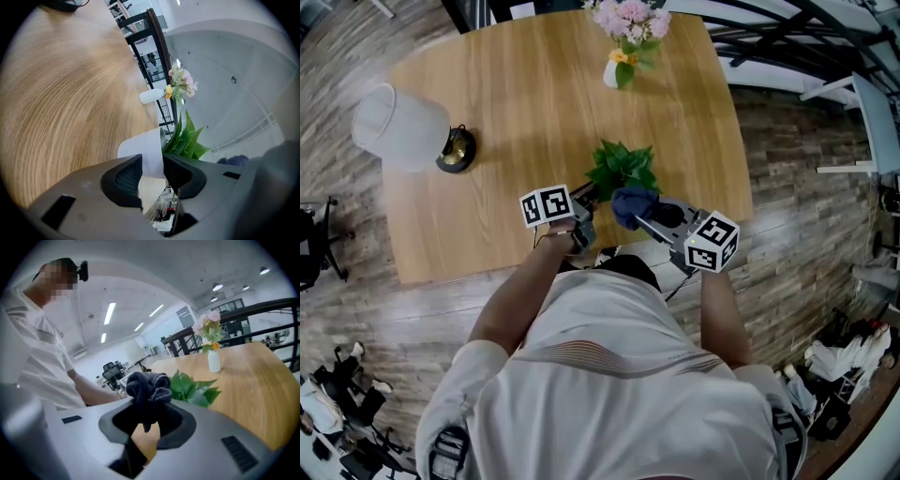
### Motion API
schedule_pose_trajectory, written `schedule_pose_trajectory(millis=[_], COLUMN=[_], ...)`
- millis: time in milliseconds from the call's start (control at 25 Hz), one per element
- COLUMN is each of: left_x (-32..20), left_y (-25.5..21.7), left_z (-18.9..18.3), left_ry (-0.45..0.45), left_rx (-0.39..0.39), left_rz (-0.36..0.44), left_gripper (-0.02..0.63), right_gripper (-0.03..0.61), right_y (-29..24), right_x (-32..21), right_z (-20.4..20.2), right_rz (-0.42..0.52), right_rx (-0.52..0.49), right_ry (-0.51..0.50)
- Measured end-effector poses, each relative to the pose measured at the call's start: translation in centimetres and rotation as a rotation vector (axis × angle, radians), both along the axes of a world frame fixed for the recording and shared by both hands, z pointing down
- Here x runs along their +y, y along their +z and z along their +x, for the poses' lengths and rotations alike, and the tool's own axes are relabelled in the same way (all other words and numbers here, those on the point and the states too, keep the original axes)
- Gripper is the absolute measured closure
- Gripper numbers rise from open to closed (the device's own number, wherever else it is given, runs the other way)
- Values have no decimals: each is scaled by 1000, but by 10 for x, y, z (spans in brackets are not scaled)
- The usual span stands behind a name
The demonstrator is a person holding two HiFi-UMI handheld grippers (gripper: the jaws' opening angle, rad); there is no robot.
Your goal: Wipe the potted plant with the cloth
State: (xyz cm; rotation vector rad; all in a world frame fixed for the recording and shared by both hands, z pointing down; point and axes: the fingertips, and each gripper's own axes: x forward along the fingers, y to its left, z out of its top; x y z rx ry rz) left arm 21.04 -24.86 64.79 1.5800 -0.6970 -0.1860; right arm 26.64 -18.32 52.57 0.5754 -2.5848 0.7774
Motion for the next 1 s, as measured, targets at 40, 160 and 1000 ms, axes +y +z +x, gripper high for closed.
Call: schedule_pose_trajectory(millis=[40, 160, 1000], left_x=[0, 1, -43], left_y=[0, 0, -122], left_z=[0, 0, -99], left_ry=[-1, -2, -85], left_rx=[0, 2, -578], left_rz=[1, 3, 505], left_gripper=[476, 476, 547], right_gripper=[443, 443, 443], right_y=[7, 45, -59], right_x=[-11, -37, -107], right_z=[4, 38, 118], right_rz=[-5, -84, 246], right_rx=[26, 157, 167], right_ry=[53, 265, 713])
